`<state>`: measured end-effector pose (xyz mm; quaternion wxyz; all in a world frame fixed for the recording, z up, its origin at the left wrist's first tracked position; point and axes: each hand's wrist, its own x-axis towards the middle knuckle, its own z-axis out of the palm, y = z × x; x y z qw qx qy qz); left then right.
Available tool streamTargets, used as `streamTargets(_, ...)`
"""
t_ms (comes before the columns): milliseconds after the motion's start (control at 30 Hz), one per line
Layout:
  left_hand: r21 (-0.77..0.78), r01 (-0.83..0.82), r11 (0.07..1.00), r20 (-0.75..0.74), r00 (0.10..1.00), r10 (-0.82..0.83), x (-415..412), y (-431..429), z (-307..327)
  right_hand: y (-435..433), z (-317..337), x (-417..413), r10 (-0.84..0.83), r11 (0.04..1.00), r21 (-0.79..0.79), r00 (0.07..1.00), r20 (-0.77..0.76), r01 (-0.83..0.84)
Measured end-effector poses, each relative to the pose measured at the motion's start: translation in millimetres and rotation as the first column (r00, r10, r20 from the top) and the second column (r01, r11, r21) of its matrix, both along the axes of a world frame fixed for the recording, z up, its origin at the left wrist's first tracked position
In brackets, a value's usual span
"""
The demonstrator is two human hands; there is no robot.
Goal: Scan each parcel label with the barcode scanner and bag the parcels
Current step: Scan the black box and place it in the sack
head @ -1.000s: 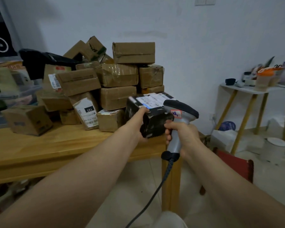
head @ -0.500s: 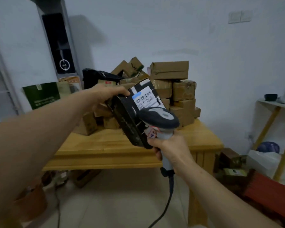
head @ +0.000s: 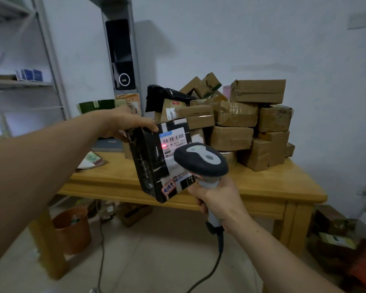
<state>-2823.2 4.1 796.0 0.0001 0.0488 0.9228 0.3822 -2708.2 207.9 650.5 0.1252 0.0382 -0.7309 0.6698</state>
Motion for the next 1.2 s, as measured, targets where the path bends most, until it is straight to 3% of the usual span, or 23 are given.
streamTargets(534,0.05,-0.076,0.996,0.007,0.997,0.076,2,-64,-14,-44,-2,-22,0.075,0.995,0.057,0.997,0.032,-0.077)
streamTargets(634,0.096,-0.112,0.989,0.013,0.994,0.111,4,-80,-19,-54,-5,-24,0.127,0.992,0.0,0.991,0.048,-0.128)
streamTargets(767,0.196,-0.157,0.968,0.078,0.987,0.144,11,-115,-42,-71,-17,-39,0.095,0.974,-0.215,0.99,0.103,-0.071)
streamTargets(900,0.395,-0.279,0.875,0.223,0.953,0.203,28,-161,-90,-86,-41,-60,0.073,0.891,-0.448,0.952,0.298,0.072)
streamTargets(1067,0.632,-0.375,0.678,0.356,0.918,0.176,54,-218,-171,-130,-77,-69,0.294,0.858,-0.512,0.867,0.402,-0.054)
streamTargets(1200,0.69,-0.452,0.565,0.395,0.889,0.229,80,-258,-226,-179,-100,-78,0.425,0.844,-0.51,0.788,0.446,-0.166)
